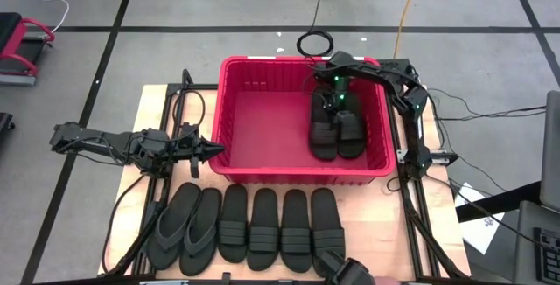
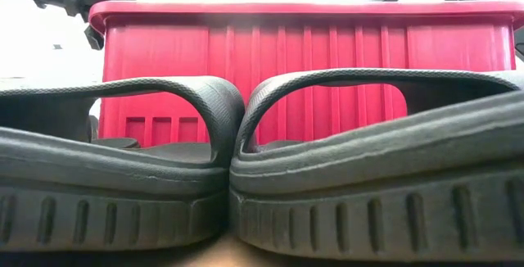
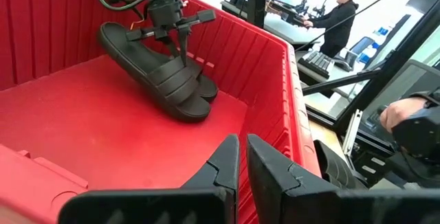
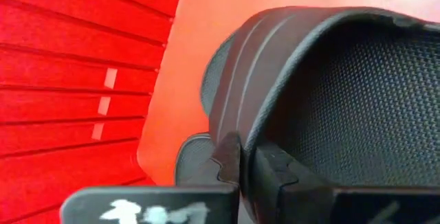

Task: Pick and place slides into bin
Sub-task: Put the black slipper into the red organizer bin

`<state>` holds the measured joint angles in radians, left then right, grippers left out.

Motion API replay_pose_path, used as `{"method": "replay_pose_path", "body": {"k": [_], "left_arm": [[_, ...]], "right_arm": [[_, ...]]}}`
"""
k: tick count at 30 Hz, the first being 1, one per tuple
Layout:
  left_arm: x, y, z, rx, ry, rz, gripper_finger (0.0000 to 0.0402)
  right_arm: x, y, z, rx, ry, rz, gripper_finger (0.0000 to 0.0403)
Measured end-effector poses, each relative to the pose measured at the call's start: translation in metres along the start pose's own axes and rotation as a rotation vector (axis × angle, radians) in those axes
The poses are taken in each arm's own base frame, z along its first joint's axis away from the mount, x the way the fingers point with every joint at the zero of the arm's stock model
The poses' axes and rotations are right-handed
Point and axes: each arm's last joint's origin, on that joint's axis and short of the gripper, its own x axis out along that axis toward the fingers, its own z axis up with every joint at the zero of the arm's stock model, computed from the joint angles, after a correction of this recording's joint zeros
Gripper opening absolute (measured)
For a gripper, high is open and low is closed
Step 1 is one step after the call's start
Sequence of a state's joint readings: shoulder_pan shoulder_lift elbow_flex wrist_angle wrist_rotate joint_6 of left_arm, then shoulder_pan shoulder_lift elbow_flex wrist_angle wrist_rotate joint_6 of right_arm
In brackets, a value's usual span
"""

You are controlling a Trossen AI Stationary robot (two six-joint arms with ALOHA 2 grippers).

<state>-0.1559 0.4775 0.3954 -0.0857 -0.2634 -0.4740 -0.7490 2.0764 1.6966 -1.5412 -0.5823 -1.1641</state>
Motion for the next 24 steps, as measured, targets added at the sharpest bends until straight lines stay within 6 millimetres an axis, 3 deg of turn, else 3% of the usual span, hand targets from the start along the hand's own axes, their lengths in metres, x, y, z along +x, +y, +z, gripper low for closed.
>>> {"method": "replay_pose_path", "body": {"k": [16, 24], "left_arm": [[0.000, 0.000, 0.000, 0.028, -0.003, 0.007, 0.0026], [0.000, 0.000, 0.000, 0.027, -0.003, 0.007, 0.0026]], "right_arm": [[0.014, -0.011, -0.011, 0.034, -0.003, -0.026, 0.0004], [0.014, -0.018, -0.010, 0.140, 0.050, -0.122, 0.0060]]}}
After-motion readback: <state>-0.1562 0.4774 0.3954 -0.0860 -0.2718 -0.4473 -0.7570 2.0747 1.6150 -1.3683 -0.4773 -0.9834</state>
